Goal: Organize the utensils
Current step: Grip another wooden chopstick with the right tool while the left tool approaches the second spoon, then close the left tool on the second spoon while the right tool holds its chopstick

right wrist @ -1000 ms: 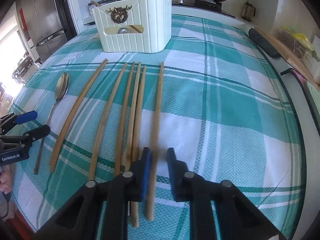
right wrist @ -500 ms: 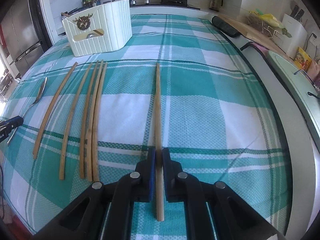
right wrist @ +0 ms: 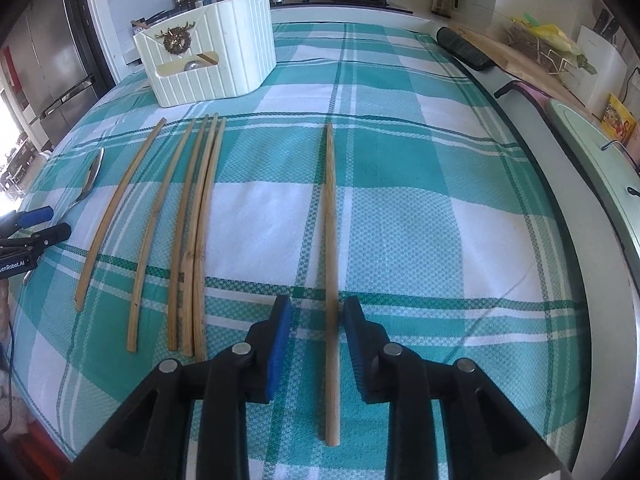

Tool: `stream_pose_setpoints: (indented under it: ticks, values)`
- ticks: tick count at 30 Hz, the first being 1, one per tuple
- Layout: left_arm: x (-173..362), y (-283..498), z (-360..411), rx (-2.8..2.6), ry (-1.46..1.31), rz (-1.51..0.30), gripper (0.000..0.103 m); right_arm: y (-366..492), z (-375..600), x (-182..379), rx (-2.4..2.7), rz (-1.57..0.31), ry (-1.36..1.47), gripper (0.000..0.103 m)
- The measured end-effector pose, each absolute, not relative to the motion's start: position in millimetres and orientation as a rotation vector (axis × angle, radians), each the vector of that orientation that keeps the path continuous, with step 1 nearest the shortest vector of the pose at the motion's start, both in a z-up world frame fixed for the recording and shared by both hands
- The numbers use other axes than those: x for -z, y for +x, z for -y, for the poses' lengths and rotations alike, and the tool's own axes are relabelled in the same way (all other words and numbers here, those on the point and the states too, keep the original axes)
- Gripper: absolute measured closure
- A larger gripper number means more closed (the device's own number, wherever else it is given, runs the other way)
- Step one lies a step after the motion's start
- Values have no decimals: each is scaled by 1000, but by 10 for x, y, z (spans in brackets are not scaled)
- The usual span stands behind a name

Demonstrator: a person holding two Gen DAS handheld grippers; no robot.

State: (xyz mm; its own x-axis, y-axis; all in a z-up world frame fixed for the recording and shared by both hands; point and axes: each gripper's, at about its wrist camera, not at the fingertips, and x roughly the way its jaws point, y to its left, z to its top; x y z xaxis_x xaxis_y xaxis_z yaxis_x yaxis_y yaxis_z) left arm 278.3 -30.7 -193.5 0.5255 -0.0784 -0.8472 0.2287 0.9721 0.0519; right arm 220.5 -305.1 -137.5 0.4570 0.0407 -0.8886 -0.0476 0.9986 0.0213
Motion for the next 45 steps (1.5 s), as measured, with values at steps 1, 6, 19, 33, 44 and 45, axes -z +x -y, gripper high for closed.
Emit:
stream_pose_setpoints:
  ticks: [1, 6, 19, 33, 44, 45]
  values:
    - [1937, 2827, 332, 181, 162, -1003, 26, 2212, 3048, 1376, -56, -1097, -10, 75]
    - [1927, 3058, 406, 100, 151, -994, 25, 2248, 3038, 1385, -56, -1100, -16, 73]
    - [1919, 3046, -91, 47, 29, -1057, 26, 2349, 3134, 1389, -107, -1173, 12, 73]
    - [1692, 2828, -68, 309, 209, -1097, 22, 2443, 3167, 1390, -167, -1272, 20, 55]
    - [1708, 3073, -104, 342, 130, -1139, 22, 2693, 3243, 1410, -176, -1352, 8, 55]
    - [1714, 3107, -96, 342, 126, -1145, 22, 2718, 3247, 1413, -175, -1353, 8, 55]
